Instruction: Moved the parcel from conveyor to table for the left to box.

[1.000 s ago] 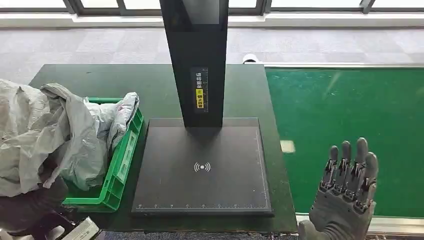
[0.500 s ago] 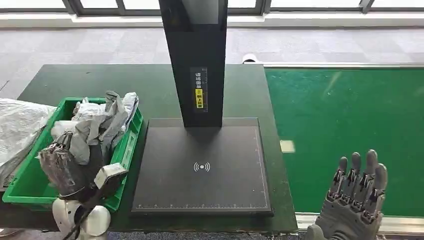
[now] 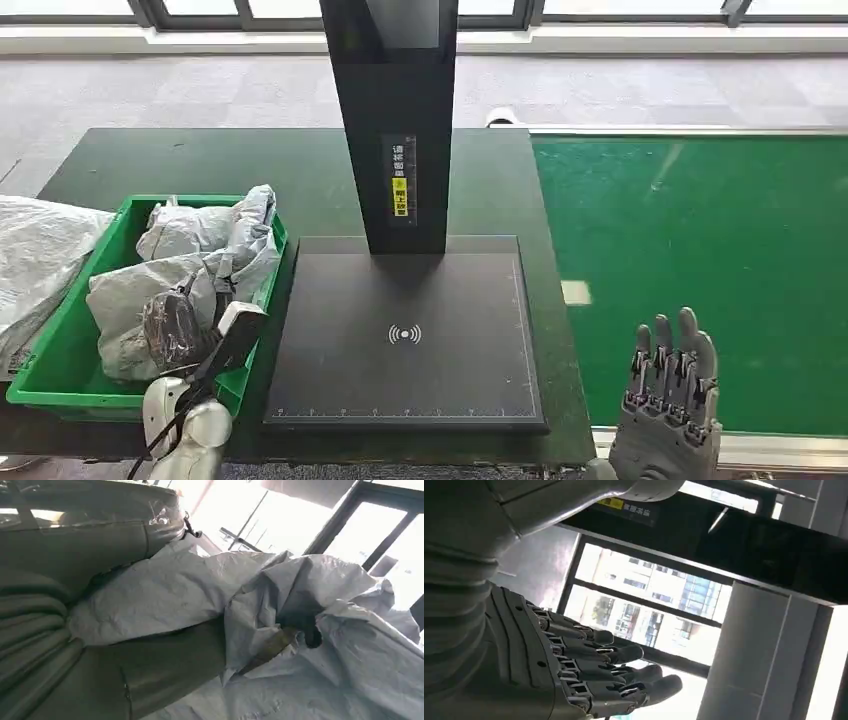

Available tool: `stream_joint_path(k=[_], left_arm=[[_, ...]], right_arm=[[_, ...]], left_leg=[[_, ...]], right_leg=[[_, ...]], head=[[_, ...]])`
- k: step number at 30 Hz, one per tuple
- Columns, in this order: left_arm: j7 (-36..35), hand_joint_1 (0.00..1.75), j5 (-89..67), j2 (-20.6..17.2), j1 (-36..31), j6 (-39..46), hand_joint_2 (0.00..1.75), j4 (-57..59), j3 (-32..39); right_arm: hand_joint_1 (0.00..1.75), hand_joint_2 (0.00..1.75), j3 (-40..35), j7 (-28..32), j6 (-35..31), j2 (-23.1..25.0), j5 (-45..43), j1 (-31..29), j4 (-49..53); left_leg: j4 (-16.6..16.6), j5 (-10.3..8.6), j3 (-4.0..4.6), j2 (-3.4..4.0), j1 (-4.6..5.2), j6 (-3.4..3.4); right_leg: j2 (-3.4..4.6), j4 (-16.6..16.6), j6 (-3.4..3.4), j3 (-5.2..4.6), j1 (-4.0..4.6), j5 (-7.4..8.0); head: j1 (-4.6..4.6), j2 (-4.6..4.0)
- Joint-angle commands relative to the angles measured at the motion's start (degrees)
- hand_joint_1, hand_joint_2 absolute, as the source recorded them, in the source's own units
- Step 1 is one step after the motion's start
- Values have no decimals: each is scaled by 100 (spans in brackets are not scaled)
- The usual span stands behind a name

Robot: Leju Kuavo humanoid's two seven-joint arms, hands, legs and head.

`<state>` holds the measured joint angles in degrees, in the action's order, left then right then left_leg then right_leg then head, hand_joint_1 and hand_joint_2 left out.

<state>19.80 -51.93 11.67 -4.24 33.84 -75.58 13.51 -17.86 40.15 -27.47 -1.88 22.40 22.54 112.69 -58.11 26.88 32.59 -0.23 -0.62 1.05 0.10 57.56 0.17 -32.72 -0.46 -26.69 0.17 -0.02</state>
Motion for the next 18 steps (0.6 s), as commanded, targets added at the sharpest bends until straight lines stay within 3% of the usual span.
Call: stream_joint_path(k=[1, 2, 5, 8, 14, 15, 16, 17, 18], left_arm=[[-163, 175, -187, -268, -58, 236, 175, 154, 500], [-195, 175, -215, -279, -41, 187, 175, 49, 533], [-195, 175, -215, -279, -41, 187, 175, 49, 533], [-200, 175, -334, -301, -25, 418, 175, -248, 608], [-132, 175, -2, -535, 219, 504, 175, -881, 766], [-25, 3, 139, -475, 279, 583, 175, -933, 764], [-20, 0, 211, -388, 329, 616, 175, -958, 784], [34, 0, 349, -334, 385, 616, 0, -986, 771], [79, 0, 484, -302, 407, 600, 0, -983, 750]], right_arm=[[0, 175, -236, -15, 180, -174, -97, -391, -609], [0, 175, -231, -15, 184, -176, -98, -385, -601], [0, 175, -231, -15, 184, -176, -98, -385, -601], [0, 175, -225, -15, 142, -199, -81, -302, -559], [0, 175, -357, -15, -81, -325, -206, -228, -577], [0, 175, -386, -15, -126, -340, -224, -256, -604], [0, 175, -383, -15, -130, -340, -233, -277, -621], [0, 175, -351, -15, -137, -327, -209, -270, -626], [0, 175, -315, -15, -120, -320, -193, -265, -604]], left_leg=[[14, -4, 4, 28, -1, 0], [13, -6, 43, 31, 0, 1], [20, -5, 43, 20, -3, 7], [14, -14, -8, 8, -8, 13], [13, -12, -5, 27, -10, 17], [9, -11, 0, 17, -8, 19], [18, -13, -5, 24, -7, 17], [10, -11, -2, 13, -6, 17], [14, -12, -2, 15, -6, 16]], right_leg=[[26, -12, -3, 5, 3, 13], [29, -8, -3, -6, 2, 17], [16, -17, -8, -5, 7, 15], [6, -11, -12, 2, 10, 12], [27, -6, -15, -7, 12, 15], [19, -2, -15, -12, 10, 12], [25, -10, -15, -10, 9, 16], [16, -2, -14, -10, 8, 11], [18, -6, -14, -12, 9, 13]], head=[[0, 0], [0, 2], [0, 2], [0, 2], [0, 0], [0, 0], [-2, 2], [0, 2], [0, 2]])
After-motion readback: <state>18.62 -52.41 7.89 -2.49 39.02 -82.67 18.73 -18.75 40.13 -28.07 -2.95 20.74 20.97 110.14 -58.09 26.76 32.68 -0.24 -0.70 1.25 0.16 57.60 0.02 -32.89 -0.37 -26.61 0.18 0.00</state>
